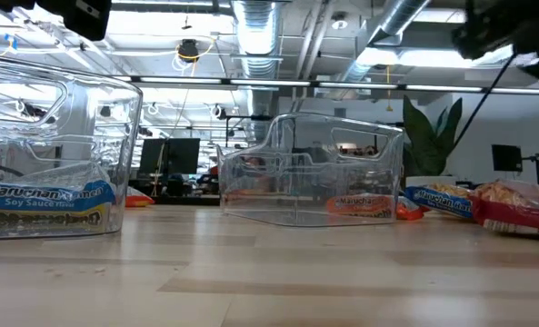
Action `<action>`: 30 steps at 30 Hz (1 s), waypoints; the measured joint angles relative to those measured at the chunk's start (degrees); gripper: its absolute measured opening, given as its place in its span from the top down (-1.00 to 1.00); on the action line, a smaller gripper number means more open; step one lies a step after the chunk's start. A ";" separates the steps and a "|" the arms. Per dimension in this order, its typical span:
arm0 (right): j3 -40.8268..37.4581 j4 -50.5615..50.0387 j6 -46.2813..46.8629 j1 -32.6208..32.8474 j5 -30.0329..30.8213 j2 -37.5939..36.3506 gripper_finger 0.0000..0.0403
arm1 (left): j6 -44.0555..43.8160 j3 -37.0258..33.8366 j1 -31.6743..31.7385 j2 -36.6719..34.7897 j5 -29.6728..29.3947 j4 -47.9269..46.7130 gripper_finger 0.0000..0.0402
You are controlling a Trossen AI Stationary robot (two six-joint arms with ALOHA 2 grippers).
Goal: Sort Maruchan noodles
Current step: Put the bottom right red noodle pack into the top transparent bin
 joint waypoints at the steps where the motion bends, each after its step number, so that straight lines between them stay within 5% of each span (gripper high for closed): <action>1: -2.81 2.70 3.39 0.81 0.54 -3.17 0.32 | 0.02 0.00 -0.01 0.00 0.00 0.05 0.49; 5: -13.59 10.08 16.27 3.05 7.07 -13.82 0.17 | 0.00 0.00 0.00 0.00 0.00 0.09 0.49; 11: -26.21 22.69 23.72 2.27 8.18 -21.88 -0.05 | 0.23 0.00 0.00 0.00 -0.01 0.07 0.49; 25: -30.86 36.89 12.11 -5.41 5.31 -14.31 -0.14 | 0.67 0.00 -0.01 0.00 -0.02 0.07 0.49; 30: -30.75 37.15 11.02 -6.14 4.73 -13.70 0.11 | 0.65 0.00 0.00 0.00 -0.01 0.07 0.49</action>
